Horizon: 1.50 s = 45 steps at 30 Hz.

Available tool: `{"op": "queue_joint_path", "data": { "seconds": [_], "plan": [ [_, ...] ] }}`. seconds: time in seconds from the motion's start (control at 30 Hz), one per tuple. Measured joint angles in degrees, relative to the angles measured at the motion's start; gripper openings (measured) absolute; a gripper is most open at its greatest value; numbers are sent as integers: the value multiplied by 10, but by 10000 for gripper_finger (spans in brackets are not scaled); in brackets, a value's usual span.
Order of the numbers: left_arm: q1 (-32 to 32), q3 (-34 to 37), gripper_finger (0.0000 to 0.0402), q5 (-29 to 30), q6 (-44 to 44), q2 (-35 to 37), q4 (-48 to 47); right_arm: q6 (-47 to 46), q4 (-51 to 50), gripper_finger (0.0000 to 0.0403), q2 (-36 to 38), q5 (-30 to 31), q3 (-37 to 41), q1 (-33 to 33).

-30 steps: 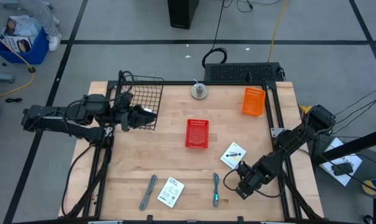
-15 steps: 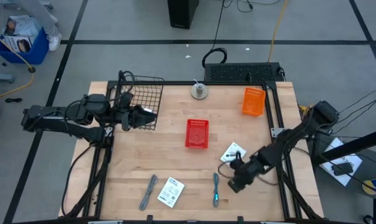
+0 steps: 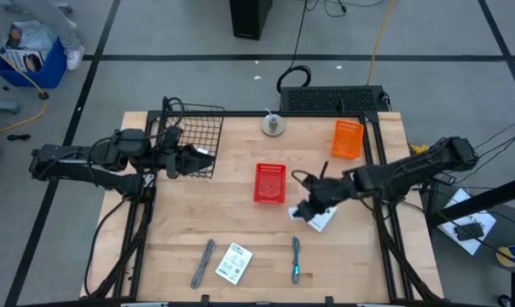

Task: Pick and place items into bin
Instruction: Put the white charger adapter into the red bin

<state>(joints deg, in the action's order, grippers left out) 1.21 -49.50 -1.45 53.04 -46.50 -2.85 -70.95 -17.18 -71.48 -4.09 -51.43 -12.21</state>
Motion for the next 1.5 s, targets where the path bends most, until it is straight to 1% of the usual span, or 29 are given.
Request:
{"op": "queue_joint_path", "data": {
  "seconds": [0.2, 0.3, 0.37, 0.5, 0.63, 0.8, 0.9, 0.97, 1.07, 1.17, 1.27, 1.4, 1.5],
  "plan": [
    [0, 0, 239, 0, -2, 0, 4, 66, 61, 113, -9, 16, -16, 69],
    [0, 0, 239, 1, -5, 3, 26, 104, 106, 113, -25, 22, -32, 99],
    [0, 0, 239, 12, -12, 7, 45, 133, 127, 113, -42, 25, -51, 117],
    [0, 1, 239, 42, -18, 21, 60, 195, 128, 113, -80, 22, -113, 143],
    [0, 1, 239, 54, -38, 38, 95, 252, 127, 113, -131, 2, -182, 164],
    [0, 0, 239, 55, -75, 55, 193, 304, 127, 113, -200, -39, -266, 190],
    [0, 0, 239, 57, -92, 70, 217, 330, 118, 113, -234, -63, -304, 203],
    [0, 0, 239, 62, -102, 76, 219, 342, 90, 113, -245, -74, -318, 212],
    [0, 0, 239, 65, -108, 84, 216, 359, -6, 113, -237, -75, -319, 219],
    [0, 0, 239, 64, -108, 87, 211, 379, -150, 113, -216, -34, -319, 220],
    [0, 0, 239, 61, -108, 87, 198, 404, -230, 113, -200, -6, -319, 222],
    [0, 0, 239, 73, -108, 87, 167, 406, -251, 113, -197, -8, -319, 223],
    [0, 0, 239, 87, -107, 87, 144, 404, -236, 113, -207, -33, -314, 221]
  ]
}}
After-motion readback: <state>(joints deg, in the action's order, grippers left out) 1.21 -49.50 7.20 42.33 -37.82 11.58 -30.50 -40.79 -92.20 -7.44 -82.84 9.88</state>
